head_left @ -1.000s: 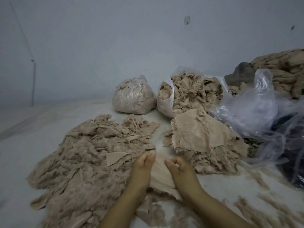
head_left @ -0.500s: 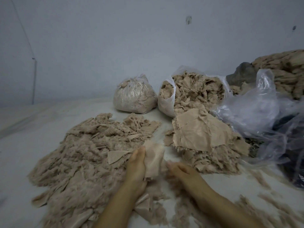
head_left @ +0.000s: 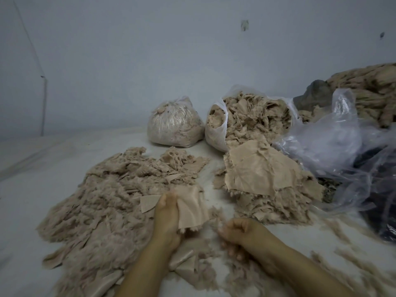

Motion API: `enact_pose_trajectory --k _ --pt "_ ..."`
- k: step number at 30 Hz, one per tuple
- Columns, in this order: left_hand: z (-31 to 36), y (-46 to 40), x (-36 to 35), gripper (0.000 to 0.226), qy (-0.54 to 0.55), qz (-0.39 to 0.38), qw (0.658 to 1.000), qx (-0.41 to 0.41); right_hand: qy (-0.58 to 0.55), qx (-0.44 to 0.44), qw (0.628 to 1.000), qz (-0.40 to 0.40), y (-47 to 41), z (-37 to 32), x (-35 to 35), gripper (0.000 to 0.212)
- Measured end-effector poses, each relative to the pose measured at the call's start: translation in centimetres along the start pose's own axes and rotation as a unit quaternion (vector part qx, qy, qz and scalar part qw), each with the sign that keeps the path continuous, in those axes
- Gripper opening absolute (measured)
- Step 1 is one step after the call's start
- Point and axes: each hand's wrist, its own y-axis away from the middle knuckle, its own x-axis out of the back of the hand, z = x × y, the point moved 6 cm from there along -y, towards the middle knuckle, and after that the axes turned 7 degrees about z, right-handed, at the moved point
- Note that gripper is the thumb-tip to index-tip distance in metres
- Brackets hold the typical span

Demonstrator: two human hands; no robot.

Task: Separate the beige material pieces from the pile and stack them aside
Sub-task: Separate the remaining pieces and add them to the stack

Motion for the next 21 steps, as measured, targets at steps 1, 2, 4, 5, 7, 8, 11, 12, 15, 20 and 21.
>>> enact_pose_trajectory --k 1,2,4,5,7,8,11,12,15,20,21 --pt "-0.2 0.4 -0.6 0.025 0.002 -0.022 1.000 -0.002 -0.020 0.002 1.000 0.014 -0.2 -0.3 -0.1 0.034" --pt "-0.4 0.9 -1.2 0.025 0.001 -0.043 0.999 -0.008 -0.043 0.002 0.999 0.027 -0.4 -0.6 -0.4 0.042" --pt "-0.5 1.5 -1.8 0.026 -0.009 -0.071 0.997 -0.020 -0.098 0.013 0.994 0.043 -0.6 -1.5 -1.3 0.040" --pt "-0.4 1.6 -1.8 0.026 -0.016 -0.074 0.997 -0.026 -0.127 0.027 0.990 0.055 -0.8 -1.7 -1.4 0.034" --pt "0.0 1.7 -1.4 0.026 -0.037 -0.061 0.996 -0.058 -0.147 0.073 0.981 0.101 -1.0 -2.1 -1.0 0.024" --pt "0.2 1.7 -1.2 0.026 -0.050 -0.050 0.994 -0.079 -0.149 0.096 0.976 0.123 -1.1 -2.2 -0.7 0.021" --pt "0.5 1.8 -1.0 0.027 -0.065 -0.025 0.992 -0.106 -0.185 0.116 0.963 0.156 -1.2 -1.9 -0.2 0.026" --pt "0.5 1.8 -1.0 0.027 -0.067 -0.022 0.991 -0.111 -0.202 0.115 0.959 0.161 -1.2 -1.8 -0.2 0.027" --pt "0.5 1.7 -1.0 0.031 -0.102 -0.020 0.986 -0.130 -0.228 0.135 0.947 0.178 -1.2 -1.9 -0.2 0.027" --pt "0.3 0.7 -0.1 0.039 -0.175 0.019 0.972 -0.153 -0.121 0.225 0.945 0.205 -2.0 -5.3 0.8 0.026" --pt "0.4 0.6 0.1 0.040 -0.177 0.026 0.972 -0.150 -0.077 0.237 0.944 0.218 -2.4 -6.9 1.5 0.029"
